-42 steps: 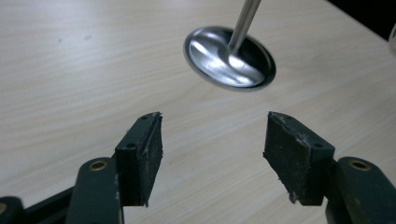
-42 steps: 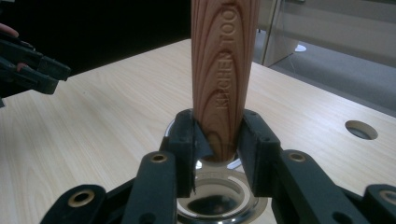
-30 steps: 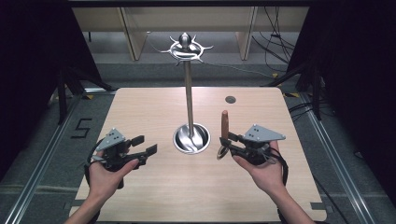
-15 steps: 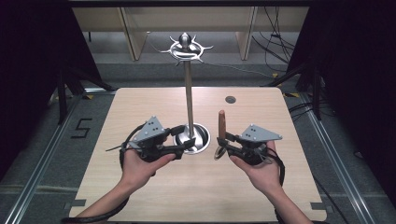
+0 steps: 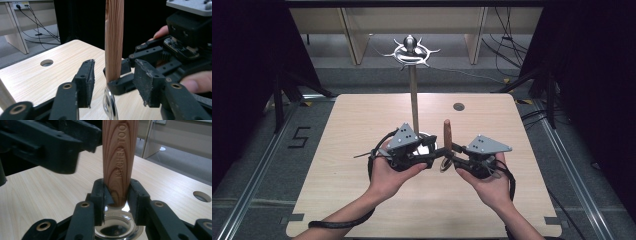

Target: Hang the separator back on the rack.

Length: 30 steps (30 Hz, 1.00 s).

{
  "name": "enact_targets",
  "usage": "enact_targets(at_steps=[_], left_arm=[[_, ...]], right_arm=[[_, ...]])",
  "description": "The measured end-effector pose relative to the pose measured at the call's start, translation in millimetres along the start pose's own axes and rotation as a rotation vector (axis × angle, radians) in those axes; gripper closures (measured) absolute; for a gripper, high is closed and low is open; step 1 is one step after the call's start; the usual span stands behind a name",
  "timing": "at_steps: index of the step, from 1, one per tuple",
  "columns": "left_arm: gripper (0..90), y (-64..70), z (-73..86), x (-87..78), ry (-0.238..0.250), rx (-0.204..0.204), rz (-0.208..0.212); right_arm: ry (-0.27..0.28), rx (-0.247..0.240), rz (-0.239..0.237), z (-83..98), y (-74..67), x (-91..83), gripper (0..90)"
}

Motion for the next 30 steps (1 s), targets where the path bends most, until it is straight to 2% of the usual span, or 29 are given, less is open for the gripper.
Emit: enact_targets(at_steps=[1, 2, 4, 5, 7, 9, 10, 11, 17, 19, 20, 21, 22, 23, 25, 30], left_arm=[[51.0, 0.4, 0.4, 2.1, -0.005, 0.008, -0.004], [51.2, 0.2, 0.2, 3.4, -0.006, 0.012, -0.005], [52.3, -0.3, 0.1, 6.0, -0.001, -0.016, -0.016], [53.1, -0.6, -0.1, 7.3, 0.0, -0.016, -0.015], [55.8, -1.8, -1.3, 8.9, 0.004, 0.009, -0.011], [57.5, -1.4, -1.2, 10.8, 0.009, -0.016, -0.014], [58.7, -1.9, -2.2, 11.5, 0.013, -0.015, -0.016], [59.5, -1.6, -3.4, 12.0, 0.017, -0.011, -0.012], [65.0, 2.5, -7.6, 14.4, 0.035, -0.01, 0.003], [66.1, 3.8, -7.2, 16.0, 0.036, -0.006, 0.007], [66.7, 4.1, -7.1, 16.6, 0.037, -0.005, 0.008], [67.1, 4.4, -7.1, 17.2, 0.037, 0.009, 0.013], [68.5, 4.2, -7.3, 17.2, 0.038, 0.019, 0.013], [69.7, 4.6, -7.5, 17.2, 0.044, 0.013, 0.011], [71.0, 4.8, -7.9, 17.1, 0.047, 0.001, 0.006], [71.5, 5.6, -9.0, 16.5, 0.053, 0.014, 0.002]], right_arm=[[0.001, 0.007, 0.011, 0.1, 0.0, 0.1, 69.4], [-0.02, 0.037, -0.01, 1.5, -4.4, -1.2, 69.4], [-0.007, 0.036, -0.01, 0.5, -5.2, 0.2, 69.4], [-0.012, 0.033, -0.01, 0.8, -5.3, -0.1, 69.4], [-0.007, 0.006, -0.009, 0.3, -3.6, 0.4, 69.4], [0.012, -0.003, -0.005, -1.4, -2.9, 1.3, 69.4], [-0.011, 0.002, -0.004, 0.0, -3.6, -0.7, 69.4], [-0.02, 0.032, -0.01, 0.4, -6.8, -1.1, 69.4], [-0.006, 0.014, -0.013, 0.0, -7.0, 1.4, 69.4], [-0.016, 0.014, -0.002, 0.3, -6.8, 0.2, 69.4], [-0.021, 0.013, -0.012, 0.4, -7.7, 0.0, 69.4], [-0.02, 0.014, -0.012, 0.3, -7.8, -0.3, 69.4], [-0.003, -0.006, 0.001, -0.9, -5.4, 0.3, 69.4], [-0.009, 0.005, -0.004, -0.5, -6.8, -0.1, 69.4], [-0.002, -0.006, -0.002, -1.2, -6.1, -0.1, 69.4], [-0.005, 0.002, -0.003, -1.7, -7.4, -0.7, 69.3]])
Point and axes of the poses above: each handheld gripper's, and its own axes: x roughly forward along the jaws, z roughly out of its underside, y roughly to its right, the point moved 9 cm from there along x, roughly forward along the jaws, and after that the axes turned 15 degrees about -x, right-handed, at the moved point
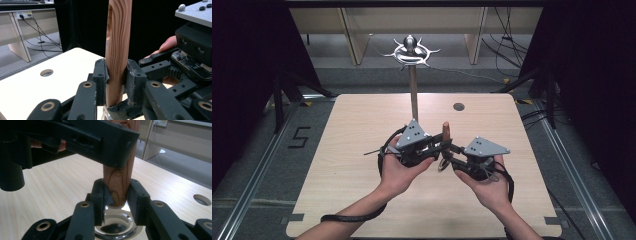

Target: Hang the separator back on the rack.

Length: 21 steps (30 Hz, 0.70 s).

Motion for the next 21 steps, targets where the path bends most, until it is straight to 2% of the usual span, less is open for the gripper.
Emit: enact_targets(at_steps=[1, 2, 3, 5, 7, 8, 10, 11, 12, 13, 15, 17, 18, 20, 21], left_arm=[[71.6, 0.1, -0.5, -0.3, 0.001, 0.0, 0.001], [71.6, 0.2, -1.0, -0.4, 0.003, -0.002, 0.002], [71.7, -0.1, -1.6, -0.2, 0.005, -0.003, 0.002], [71.7, -1.0, -2.6, -0.3, 0.005, -0.008, 0.003], [71.7, -1.4, -2.6, 0.4, 0.003, -0.008, 0.003], [71.7, -1.5, -2.4, 0.9, 0.005, -0.006, 0.001], [71.7, -3.5, -4.2, 0.3, 0.012, 0.011, -0.016], [71.7, -3.7, -5.4, 0.0, 0.021, 0.005, -0.013], [71.7, -4.7, -6.6, -0.7, 0.026, 0.004, -0.014], [71.7, -5.3, -7.8, -1.4, 0.03, 0.0, -0.017], [71.7, -8.0, -10.3, -3.3, 0.028, 0.022, -0.02], [71.7, -9.8, -11.9, -4.8, 0.031, 0.02, -0.027], [71.7, -10.2, -12.5, -5.4, 0.032, 0.017, -0.028], [71.7, -12.1, -14.8, -7.3, 0.038, 0.018, -0.031], [71.7, -12.6, -15.7, -8.2, 0.042, 0.014, -0.032]], right_arm=[[0.013, 0.0, 0.0, -1.1, 0.2, 0.6, 69.2], [0.024, -0.021, 0.028, -2.3, 3.1, 0.9, 68.7], [0.007, -0.028, 0.01, -1.7, 2.2, -0.2, 66.0], [0.016, -0.05, -0.012, -2.7, 0.3, 0.9, 58.2], [0.015, -0.069, -0.016, -2.9, -2.3, 1.4, 52.4], [0.021, -0.084, 0.001, -3.4, -1.8, 2.3, 49.5], [-0.005, -0.09, 0.008, 0.2, -2.7, 2.9, 44.7], [-0.013, -0.089, -0.007, 2.1, -3.0, 2.3, 44.2], [-0.008, -0.094, 0.005, 2.8, -1.3, 2.6, 44.0], [-0.022, -0.077, 0.01, 4.9, -0.9, 1.5, 43.7], [-0.017, -0.075, 0.017, 6.4, 1.3, 1.5, 43.7], [-0.011, -0.084, 0.023, 6.9, 5.2, 0.1, 43.7], [-0.025, -0.052, 0.02, 8.2, 4.6, -2.4, 43.7], [-0.008, -0.061, 0.037, 7.9, 8.3, -2.4, 43.7], [-0.023, -0.052, 0.02, 9.6, 7.7, -4.4, 43.7]])
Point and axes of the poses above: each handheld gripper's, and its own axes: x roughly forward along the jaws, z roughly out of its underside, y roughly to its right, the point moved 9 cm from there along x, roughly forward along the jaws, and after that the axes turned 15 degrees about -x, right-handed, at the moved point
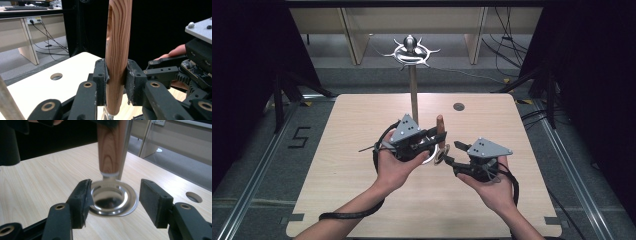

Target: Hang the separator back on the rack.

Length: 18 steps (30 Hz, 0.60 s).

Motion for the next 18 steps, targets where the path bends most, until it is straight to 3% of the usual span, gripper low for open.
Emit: enact_targets(at_steps=[2, 3, 5, 10, 12, 14, 15, 17, 18], left_arm=[[71.7, -1.5, -1.3, -1.2, 0.002, 0.003, -0.002], [71.7, -2.0, -1.7, -1.4, 0.004, 0.002, -0.005], [71.7, -3.4, -2.8, -1.9, 0.001, 0.006, -0.01], [71.7, -5.7, -5.6, -1.2, -0.002, 0.012, -0.019], [71.7, -6.2, -6.4, -1.1, -0.004, 0.015, -0.022], [71.7, -6.7, -7.1, -1.1, -0.005, 0.015, -0.024], [71.7, -6.9, -7.7, -0.9, -0.004, 0.014, -0.026], [71.7, -7.7, -8.7, -1.0, -0.004, 0.016, -0.029], [71.7, -8.0, -9.3, -0.9, -0.005, 0.015, -0.03]], right_arm=[[0.001, -0.004, 0.011, 2.1, 3.2, -1.1, 43.7], [0.002, 0.018, 0.01, 3.3, 2.5, -1.4, 43.7], [-0.006, 0.0, 0.009, 6.6, 5.6, -3.8, 43.7], [-0.017, 0.047, 0.028, 17.3, 9.8, -8.6, 43.7], [-0.024, 0.035, 0.033, 23.0, 13.5, -10.6, 43.6], [-0.024, 0.056, 0.048, 27.3, 15.0, -11.3, 43.5], [-0.052, 0.088, 0.029, 31.1, 12.0, -13.9, 43.5], [-0.051, 0.073, 0.03, 35.6, 15.6, -14.6, 43.4], [-0.054, 0.097, 0.032, 37.1, 14.4, -15.0, 43.4]])
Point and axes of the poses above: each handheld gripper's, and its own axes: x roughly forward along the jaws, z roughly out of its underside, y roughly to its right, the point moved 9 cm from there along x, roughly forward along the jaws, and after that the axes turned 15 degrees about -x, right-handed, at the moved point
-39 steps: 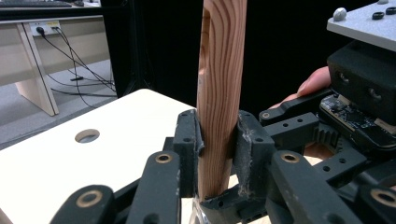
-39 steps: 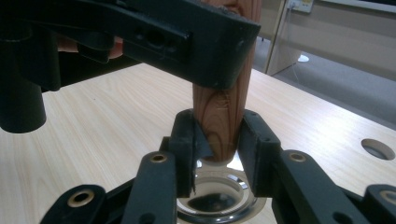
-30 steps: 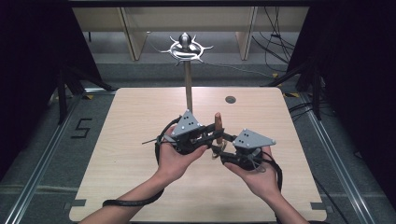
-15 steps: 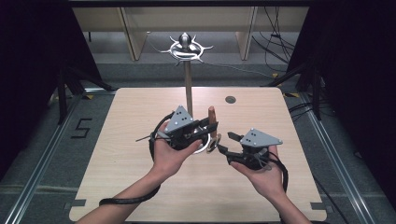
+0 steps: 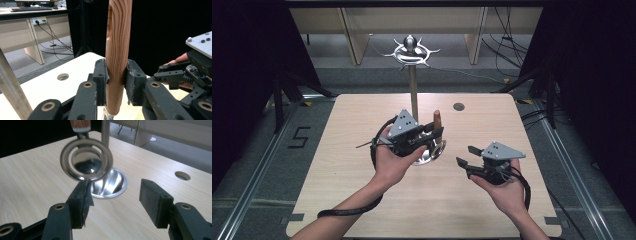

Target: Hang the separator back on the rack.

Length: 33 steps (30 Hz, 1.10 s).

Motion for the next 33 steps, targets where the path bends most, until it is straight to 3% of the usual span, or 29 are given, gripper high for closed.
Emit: enact_targets(at_steps=[3, 5, 10, 12, 13, 14, 18, 19, 20, 24, 26, 28, 31, 32, 33], left_arm=[[71.7, -1.0, -1.0, 0.7, -0.001, 0.003, -0.005], [71.7, -1.6, -2.1, 1.3, -0.003, -0.004, -0.007], [71.7, -2.8, -5.6, 1.6, -0.006, -0.003, -0.01], [71.7, -3.9, -8.0, 0.8, -0.004, -0.001, -0.014], [71.7, -4.9, -9.3, 0.4, -0.005, 0.004, -0.014], [71.7, -5.0, -10.1, 0.1, -0.003, -0.005, -0.015], [71.8, -8.0, -14.3, -0.7, 0.0, -0.022, -0.032], [71.7, -10.7, -16.5, -0.9, -0.004, 0.026, -0.033], [71.7, -12.3, -18.5, -1.0, -0.005, 0.055, -0.036], [71.7, -12.8, -22.7, -0.4, -0.003, 0.066, -0.043], [71.7, -12.4, -24.0, -0.4, -0.001, 0.053, -0.048], [71.8, -12.3, -26.1, 0.1, 0.003, 0.055, -0.048], [71.7, -11.4, -28.4, 0.7, 0.006, 0.046, -0.055], [71.7, -12.0, -30.8, 0.9, 0.01, 0.06, -0.059], [71.7, -11.7, -31.4, 0.8, 0.011, 0.056, -0.061]], right_arm=[[-0.012, -0.014, 0.011, 6.8, 6.8, -2.0, 43.3], [-0.027, 0.025, 0.013, 11.8, 6.3, -3.6, 43.3], [-0.036, 0.02, 0.012, 19.3, 10.2, -5.0, 43.2], [-0.037, 0.048, 0.005, 22.7, 9.2, -4.9, 43.3], [-0.025, 0.039, 0.018, 24.3, 11.9, -4.8, 43.3], [-0.039, 0.083, 0.015, 26.6, 8.8, -5.4, 43.3], [-0.037, 0.033, 0.025, 29.3, 14.9, -5.2, 43.3], [-0.059, 0.094, 0.012, 30.5, 9.6, -6.8, 43.3], [-0.049, 0.072, 0.025, 30.2, 12.3, -6.3, 43.3], [-0.043, 0.059, 0.029, 31.1, 13.6, -5.1, 43.3], [-0.062, 0.079, 0.01, 32.2, 10.3, -5.9, 43.2], [-0.05, 0.057, 0.011, 31.8, 12.3, -4.7, 43.2], [-0.056, 0.061, 0.006, 32.6, 11.8, -4.8, 43.2], [-0.061, 0.062, 0.008, 32.8, 11.9, -5.4, 43.1], [-0.038, 0.06, 0.015, 31.5, 12.9, -3.5, 43.1]])
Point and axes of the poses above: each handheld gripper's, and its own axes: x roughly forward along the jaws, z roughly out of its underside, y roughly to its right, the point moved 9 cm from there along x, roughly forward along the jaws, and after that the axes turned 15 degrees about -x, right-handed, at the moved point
